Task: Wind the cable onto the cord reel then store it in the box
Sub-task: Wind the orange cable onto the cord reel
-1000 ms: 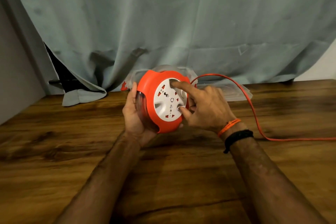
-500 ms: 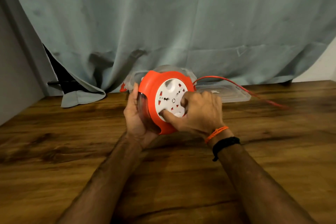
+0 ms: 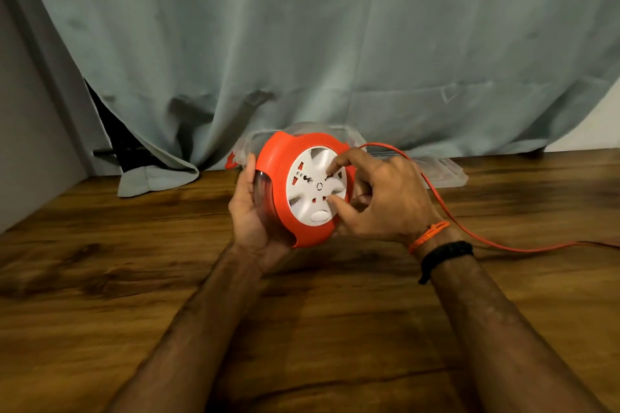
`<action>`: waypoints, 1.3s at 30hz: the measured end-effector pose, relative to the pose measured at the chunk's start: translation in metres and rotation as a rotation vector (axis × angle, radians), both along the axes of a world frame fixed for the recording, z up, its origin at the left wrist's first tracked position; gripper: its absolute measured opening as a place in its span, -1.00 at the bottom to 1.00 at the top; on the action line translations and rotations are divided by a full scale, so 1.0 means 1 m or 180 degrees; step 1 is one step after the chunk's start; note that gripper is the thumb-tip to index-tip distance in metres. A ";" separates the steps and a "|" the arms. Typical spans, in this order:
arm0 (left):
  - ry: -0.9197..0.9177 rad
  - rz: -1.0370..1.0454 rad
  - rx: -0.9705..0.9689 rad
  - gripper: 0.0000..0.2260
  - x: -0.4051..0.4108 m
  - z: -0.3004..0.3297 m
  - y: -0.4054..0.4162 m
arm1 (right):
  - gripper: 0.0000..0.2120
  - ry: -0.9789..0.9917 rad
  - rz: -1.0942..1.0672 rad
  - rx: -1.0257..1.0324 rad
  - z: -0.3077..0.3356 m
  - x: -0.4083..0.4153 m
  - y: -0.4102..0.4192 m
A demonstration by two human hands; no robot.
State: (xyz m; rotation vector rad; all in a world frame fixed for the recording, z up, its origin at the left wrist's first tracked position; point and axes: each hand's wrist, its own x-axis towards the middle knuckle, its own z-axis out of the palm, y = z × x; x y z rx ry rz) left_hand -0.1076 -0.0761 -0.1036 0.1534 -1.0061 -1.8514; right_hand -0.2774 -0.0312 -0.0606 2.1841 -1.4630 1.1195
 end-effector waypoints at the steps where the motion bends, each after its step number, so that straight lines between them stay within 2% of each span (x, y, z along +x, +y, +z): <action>1: -0.0004 -0.0056 -0.0009 -0.25 0.000 0.000 0.000 | -0.60 0.0120 -0.0023 0.0041 0.001 -0.001 0.000; 4: -0.0021 -0.0178 0.0018 -0.29 0.001 -0.001 -0.001 | -0.43 0.0420 -0.0143 0.0213 -0.003 0.001 -0.002; 10: -0.0335 -0.0404 -0.0036 -0.23 0.004 -0.002 -0.004 | -0.42 0.0466 -0.0202 -0.0041 -0.009 0.000 -0.008; 14: -0.0377 -0.0342 -0.0029 -0.26 0.007 -0.003 -0.003 | -0.44 0.0477 -0.0299 -0.0268 -0.010 -0.001 -0.011; 17: -0.0216 -0.0263 -0.0053 -0.27 0.003 -0.002 -0.002 | -0.44 0.0233 -0.0416 -0.0305 -0.012 -0.002 -0.010; 21: -0.0070 0.0190 0.0021 -0.35 0.000 -0.003 -0.006 | -0.40 -0.0184 -0.0593 -0.0089 -0.025 0.011 -0.013; 27: -0.0135 0.0354 0.0083 -0.27 0.002 -0.006 -0.009 | -0.40 -0.0210 -0.0837 0.0020 -0.029 0.024 -0.014; 33: -0.0057 0.0521 0.0165 -0.38 -0.001 0.000 -0.005 | -0.26 -0.1024 -0.0747 0.0566 -0.024 0.041 -0.013; 36: -0.0003 0.0544 0.0135 -0.34 0.001 0.000 -0.004 | -0.32 -0.1046 -0.0488 0.0507 -0.022 0.037 -0.012; 39: 0.0074 0.0430 0.0119 -0.30 0.000 0.001 -0.004 | -0.51 -0.0723 -0.0292 0.0160 -0.015 0.023 -0.009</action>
